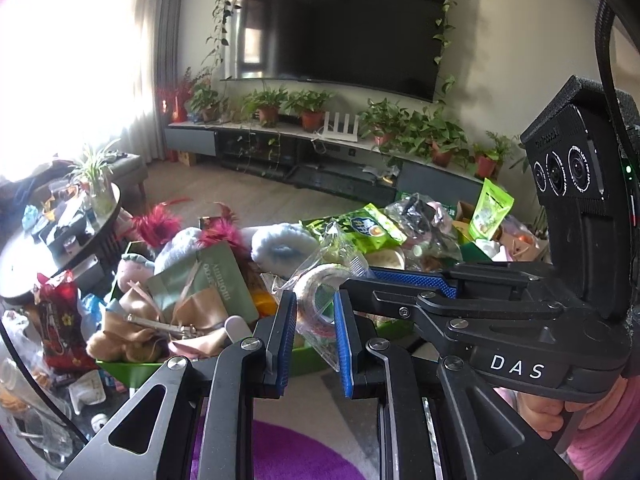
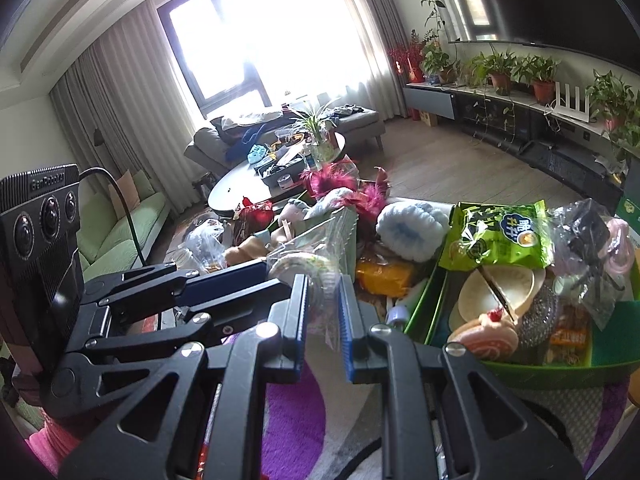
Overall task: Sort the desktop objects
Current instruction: 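Lift the tape roll with both tools and carry it to the green box, then lower the tape roll into the green box and open both tools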
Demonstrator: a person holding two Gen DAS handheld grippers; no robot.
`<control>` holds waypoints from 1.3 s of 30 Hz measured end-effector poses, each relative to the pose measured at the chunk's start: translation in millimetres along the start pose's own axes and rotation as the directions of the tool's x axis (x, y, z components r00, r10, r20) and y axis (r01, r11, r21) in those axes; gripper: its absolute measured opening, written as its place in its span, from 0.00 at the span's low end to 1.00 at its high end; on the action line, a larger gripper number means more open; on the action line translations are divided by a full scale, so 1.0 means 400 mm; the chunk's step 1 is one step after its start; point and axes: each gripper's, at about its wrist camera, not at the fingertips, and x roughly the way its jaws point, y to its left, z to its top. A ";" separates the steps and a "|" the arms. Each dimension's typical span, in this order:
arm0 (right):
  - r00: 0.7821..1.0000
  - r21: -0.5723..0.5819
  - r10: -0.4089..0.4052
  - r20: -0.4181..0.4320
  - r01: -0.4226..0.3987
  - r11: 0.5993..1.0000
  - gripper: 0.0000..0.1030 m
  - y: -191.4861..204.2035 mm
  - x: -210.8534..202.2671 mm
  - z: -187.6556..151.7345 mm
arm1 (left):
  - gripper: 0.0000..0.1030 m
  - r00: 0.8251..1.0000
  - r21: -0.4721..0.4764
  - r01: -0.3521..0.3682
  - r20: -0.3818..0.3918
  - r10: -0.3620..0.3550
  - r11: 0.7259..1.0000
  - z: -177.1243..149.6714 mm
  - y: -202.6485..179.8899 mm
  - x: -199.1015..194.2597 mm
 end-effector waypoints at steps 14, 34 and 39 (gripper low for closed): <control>0.999 0.041 0.004 -0.035 -0.003 0.999 0.16 -0.056 0.091 0.024 | 0.15 0.999 -0.013 -0.005 -0.032 0.005 1.000 0.010 0.046 0.094; 0.993 0.075 -0.012 -0.114 0.020 0.997 0.16 -0.101 0.192 0.025 | 0.13 0.997 -0.047 0.010 -0.074 -0.013 0.999 -0.010 0.098 0.188; 0.990 0.075 -0.047 -0.135 0.058 0.995 0.16 -0.105 0.210 0.018 | 0.13 0.996 -0.059 0.006 -0.091 -0.011 0.998 -0.020 0.105 0.204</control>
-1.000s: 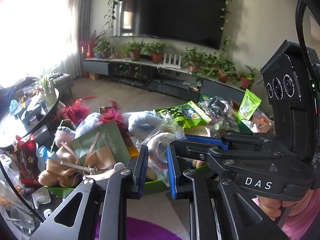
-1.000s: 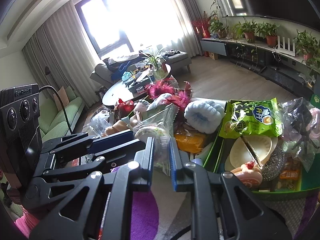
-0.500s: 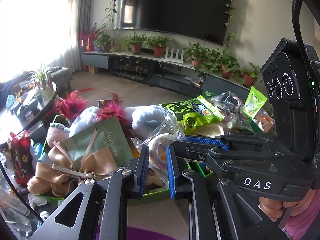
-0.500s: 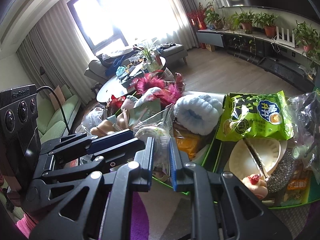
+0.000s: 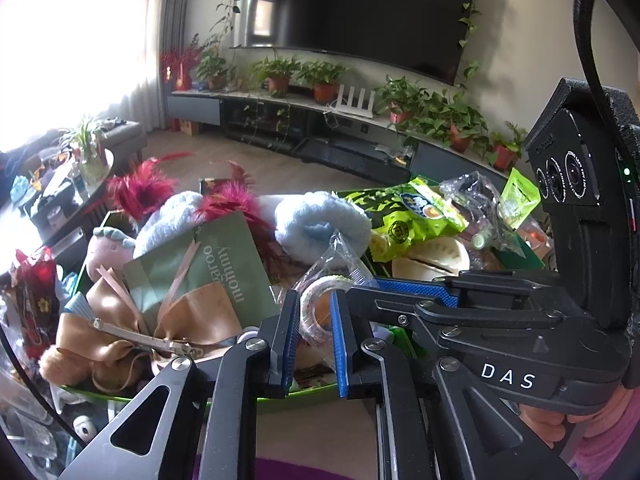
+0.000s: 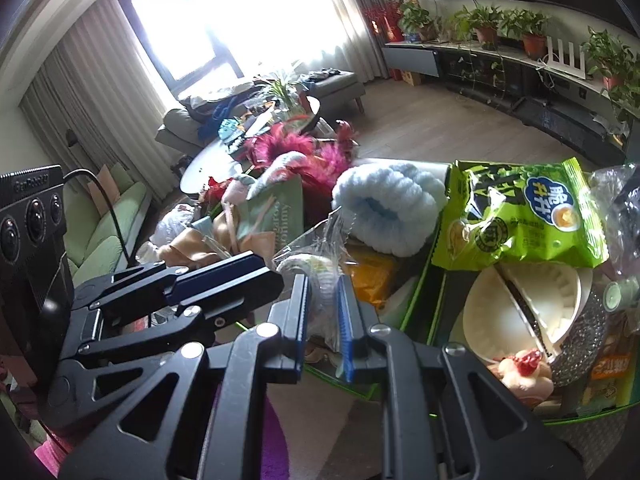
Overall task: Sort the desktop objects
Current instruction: 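Lower the tape roll into the green box and open both tools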
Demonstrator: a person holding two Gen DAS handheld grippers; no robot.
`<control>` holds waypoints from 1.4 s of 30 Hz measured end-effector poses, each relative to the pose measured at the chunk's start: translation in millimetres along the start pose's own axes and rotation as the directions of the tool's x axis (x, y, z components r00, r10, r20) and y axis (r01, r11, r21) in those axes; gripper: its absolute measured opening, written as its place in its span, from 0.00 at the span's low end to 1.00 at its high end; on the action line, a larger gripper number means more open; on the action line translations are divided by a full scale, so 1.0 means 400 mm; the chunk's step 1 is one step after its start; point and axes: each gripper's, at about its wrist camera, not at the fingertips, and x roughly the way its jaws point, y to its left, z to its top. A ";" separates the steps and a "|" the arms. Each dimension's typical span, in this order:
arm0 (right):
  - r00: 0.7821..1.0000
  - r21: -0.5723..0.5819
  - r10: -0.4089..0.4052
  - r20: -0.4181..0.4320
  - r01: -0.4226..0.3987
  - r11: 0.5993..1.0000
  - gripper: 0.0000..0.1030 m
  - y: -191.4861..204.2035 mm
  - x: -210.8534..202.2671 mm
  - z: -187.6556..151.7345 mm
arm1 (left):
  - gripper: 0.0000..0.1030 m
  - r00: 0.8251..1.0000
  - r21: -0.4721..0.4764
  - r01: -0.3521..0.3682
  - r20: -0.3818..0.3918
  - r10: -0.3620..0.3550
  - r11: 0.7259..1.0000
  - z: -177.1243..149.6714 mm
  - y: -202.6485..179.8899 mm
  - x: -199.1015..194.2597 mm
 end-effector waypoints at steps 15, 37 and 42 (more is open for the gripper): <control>0.996 0.018 -0.034 -0.077 0.036 0.999 0.26 -0.021 0.026 -0.012 | 0.14 0.998 -0.018 -0.055 -0.036 0.054 0.998 -0.015 0.013 0.019; 1.000 -0.018 -0.029 -0.011 0.029 0.999 0.44 0.013 -0.069 -0.018 | 0.38 0.996 -0.057 -0.091 0.006 0.091 0.994 -0.008 -0.004 -0.049; 0.999 -0.046 -0.040 0.004 0.040 0.998 0.45 0.024 -0.117 -0.032 | 0.38 0.997 -0.040 -0.079 0.022 0.080 0.996 -0.011 -0.036 -0.082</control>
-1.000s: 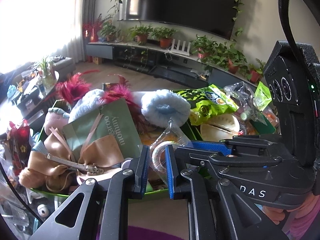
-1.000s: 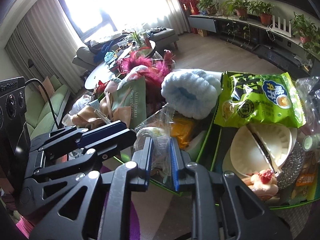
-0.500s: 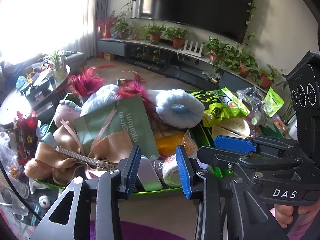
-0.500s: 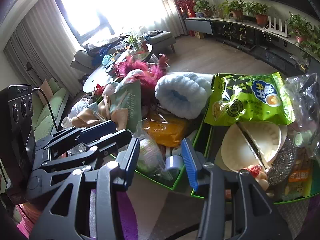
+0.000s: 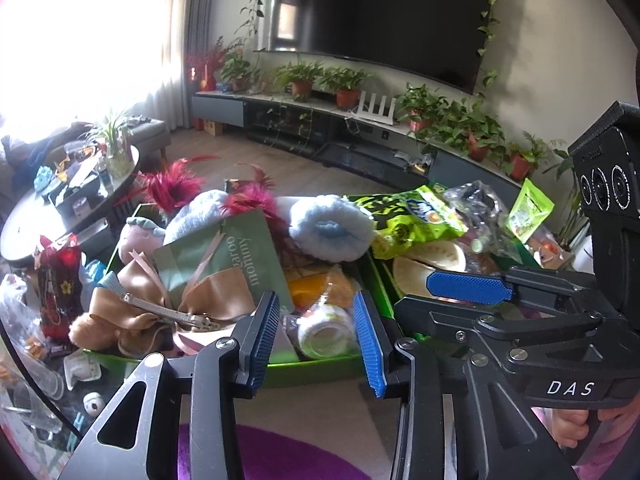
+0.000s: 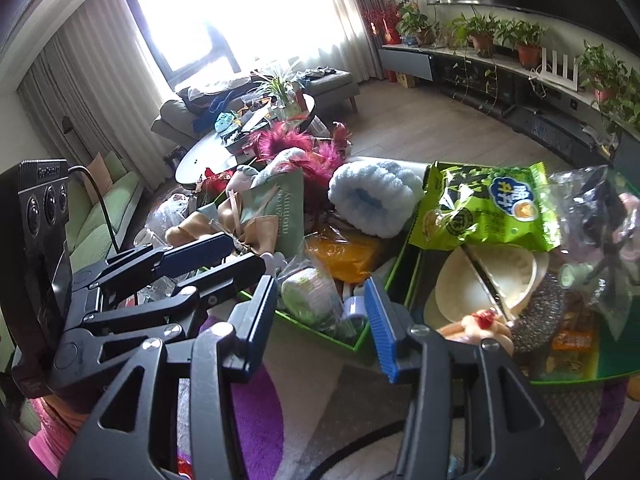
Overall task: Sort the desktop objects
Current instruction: 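Lower the tape roll into the green box and open both tools, then withdraw both tools and move them toward the clear bag beside the pink teddy bear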
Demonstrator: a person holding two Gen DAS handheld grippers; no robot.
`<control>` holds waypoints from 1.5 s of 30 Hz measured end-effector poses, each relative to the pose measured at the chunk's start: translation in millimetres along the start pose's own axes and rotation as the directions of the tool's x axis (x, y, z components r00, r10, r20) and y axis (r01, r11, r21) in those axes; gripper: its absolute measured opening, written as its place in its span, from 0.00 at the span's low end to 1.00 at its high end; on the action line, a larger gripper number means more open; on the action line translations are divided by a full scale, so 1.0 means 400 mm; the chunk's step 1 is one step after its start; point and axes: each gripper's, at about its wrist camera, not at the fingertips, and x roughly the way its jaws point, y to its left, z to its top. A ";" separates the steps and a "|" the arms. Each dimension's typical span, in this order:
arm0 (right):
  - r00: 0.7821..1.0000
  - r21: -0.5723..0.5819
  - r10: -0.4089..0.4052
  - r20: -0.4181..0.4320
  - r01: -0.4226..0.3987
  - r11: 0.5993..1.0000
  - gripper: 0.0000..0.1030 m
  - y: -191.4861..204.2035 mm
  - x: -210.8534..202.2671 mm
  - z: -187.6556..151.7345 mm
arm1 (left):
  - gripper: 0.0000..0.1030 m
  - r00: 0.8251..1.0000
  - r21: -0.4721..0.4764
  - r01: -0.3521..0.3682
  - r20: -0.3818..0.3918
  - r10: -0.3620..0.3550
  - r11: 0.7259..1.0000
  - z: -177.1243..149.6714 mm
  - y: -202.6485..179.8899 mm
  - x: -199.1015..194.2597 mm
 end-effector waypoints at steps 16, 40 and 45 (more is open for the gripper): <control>0.994 -0.100 -0.039 0.101 0.049 0.994 0.46 0.032 -0.209 -0.023 | 0.38 0.997 0.067 0.028 0.067 -0.033 0.997 0.003 -0.132 -0.131; 0.995 -0.075 -0.017 0.094 0.024 0.997 0.48 -0.016 -0.311 -0.180 | 0.39 0.997 0.032 0.067 0.036 -0.068 0.997 -0.124 -0.264 -0.181; 0.997 -0.071 -0.017 0.082 0.022 0.997 0.52 -0.028 -0.310 -0.214 | 0.39 0.997 0.021 0.072 0.020 -0.072 0.997 -0.161 -0.278 -0.176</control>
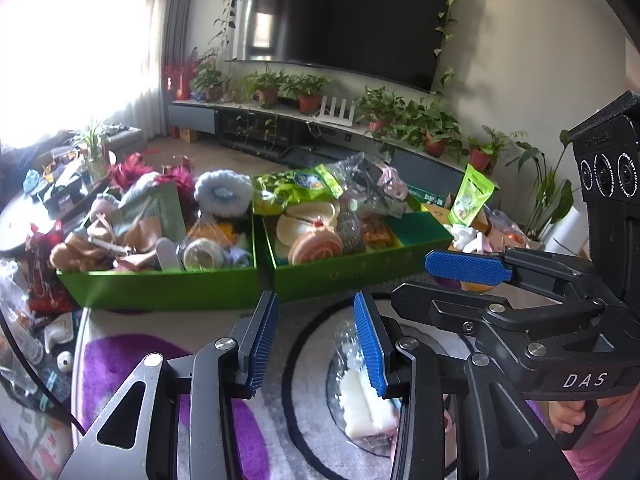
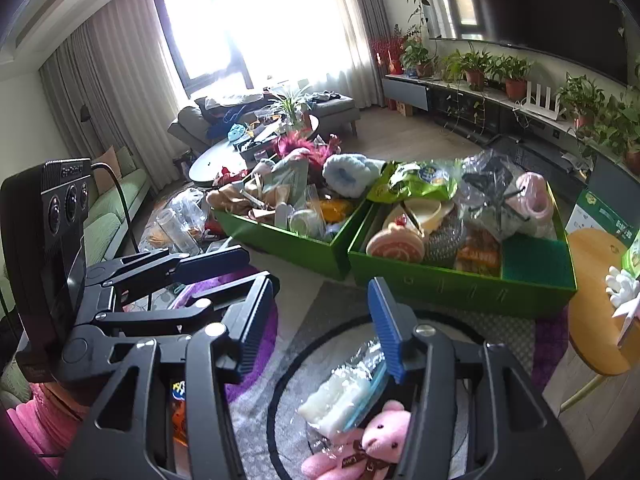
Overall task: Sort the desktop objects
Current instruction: 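Withdraw both tools and move them toward the clear bag beside the pink teddy bear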
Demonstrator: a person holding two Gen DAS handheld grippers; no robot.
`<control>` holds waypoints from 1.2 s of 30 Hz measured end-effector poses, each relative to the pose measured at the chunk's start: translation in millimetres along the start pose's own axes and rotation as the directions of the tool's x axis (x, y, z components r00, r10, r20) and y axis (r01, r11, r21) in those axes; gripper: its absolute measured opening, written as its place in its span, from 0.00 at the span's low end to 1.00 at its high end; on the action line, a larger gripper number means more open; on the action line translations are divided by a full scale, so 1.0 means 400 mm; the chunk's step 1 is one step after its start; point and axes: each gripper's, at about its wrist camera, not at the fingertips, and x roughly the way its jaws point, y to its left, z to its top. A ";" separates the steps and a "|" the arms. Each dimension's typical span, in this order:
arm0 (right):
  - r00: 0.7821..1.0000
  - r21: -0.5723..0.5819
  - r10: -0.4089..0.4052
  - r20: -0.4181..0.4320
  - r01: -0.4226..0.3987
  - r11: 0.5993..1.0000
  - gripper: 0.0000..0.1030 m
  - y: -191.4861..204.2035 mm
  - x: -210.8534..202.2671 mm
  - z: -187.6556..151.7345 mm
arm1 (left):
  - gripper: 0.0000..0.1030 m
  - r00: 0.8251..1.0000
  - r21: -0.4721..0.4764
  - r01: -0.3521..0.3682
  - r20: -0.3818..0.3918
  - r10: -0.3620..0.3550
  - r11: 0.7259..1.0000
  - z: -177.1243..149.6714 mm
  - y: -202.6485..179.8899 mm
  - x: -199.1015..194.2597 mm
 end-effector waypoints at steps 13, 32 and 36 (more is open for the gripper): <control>0.993 0.068 0.044 -0.106 -0.037 0.997 0.61 -0.045 0.048 -0.132 | 0.48 0.995 -0.063 0.013 -0.102 -0.020 0.998 -0.136 -0.005 0.049; 0.962 0.119 0.110 -0.252 -0.082 0.989 0.61 -0.010 0.145 -0.237 | 0.53 0.991 -0.125 -0.116 -0.078 0.106 0.985 -0.180 0.066 0.000; 0.949 0.134 0.152 -0.276 -0.119 0.984 0.64 0.013 0.154 -0.252 | 0.53 0.991 -0.154 -0.118 -0.075 0.107 0.981 -0.181 0.089 -0.011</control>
